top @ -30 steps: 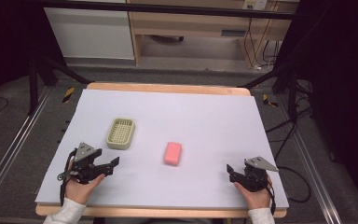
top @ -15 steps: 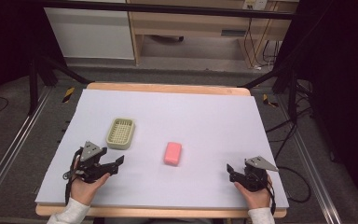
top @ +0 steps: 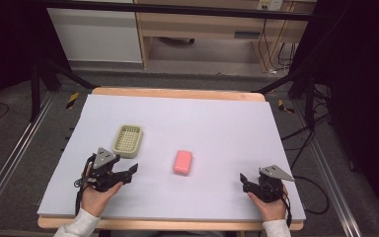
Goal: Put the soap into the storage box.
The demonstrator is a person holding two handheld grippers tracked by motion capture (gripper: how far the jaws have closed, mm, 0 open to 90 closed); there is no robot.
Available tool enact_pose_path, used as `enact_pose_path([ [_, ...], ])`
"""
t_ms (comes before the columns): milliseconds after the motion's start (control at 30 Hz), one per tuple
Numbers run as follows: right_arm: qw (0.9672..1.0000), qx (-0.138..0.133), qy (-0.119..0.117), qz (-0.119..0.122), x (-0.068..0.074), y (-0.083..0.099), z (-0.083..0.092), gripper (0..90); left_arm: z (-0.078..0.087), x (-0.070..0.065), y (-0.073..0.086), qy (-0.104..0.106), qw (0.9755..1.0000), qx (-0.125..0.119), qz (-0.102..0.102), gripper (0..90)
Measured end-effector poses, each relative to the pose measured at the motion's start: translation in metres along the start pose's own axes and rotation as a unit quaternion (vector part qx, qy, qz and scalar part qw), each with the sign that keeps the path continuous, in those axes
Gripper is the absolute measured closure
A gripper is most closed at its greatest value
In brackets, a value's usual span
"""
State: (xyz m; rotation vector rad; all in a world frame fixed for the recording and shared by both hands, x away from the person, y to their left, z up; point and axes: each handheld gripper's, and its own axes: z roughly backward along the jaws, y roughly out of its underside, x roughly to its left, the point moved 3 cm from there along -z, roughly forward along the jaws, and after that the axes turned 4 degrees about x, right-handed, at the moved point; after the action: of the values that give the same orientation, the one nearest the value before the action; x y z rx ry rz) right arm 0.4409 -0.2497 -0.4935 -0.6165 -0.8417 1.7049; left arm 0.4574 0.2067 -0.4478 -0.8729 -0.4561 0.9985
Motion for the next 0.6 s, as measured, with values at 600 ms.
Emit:
enact_pose_path([
  [600,1.0,0.0,0.0,0.002,0.001,-0.001,0.001,25.9,-0.002,-0.016,-0.027,0.02,0.9996,-0.022,0.001,25.2],
])
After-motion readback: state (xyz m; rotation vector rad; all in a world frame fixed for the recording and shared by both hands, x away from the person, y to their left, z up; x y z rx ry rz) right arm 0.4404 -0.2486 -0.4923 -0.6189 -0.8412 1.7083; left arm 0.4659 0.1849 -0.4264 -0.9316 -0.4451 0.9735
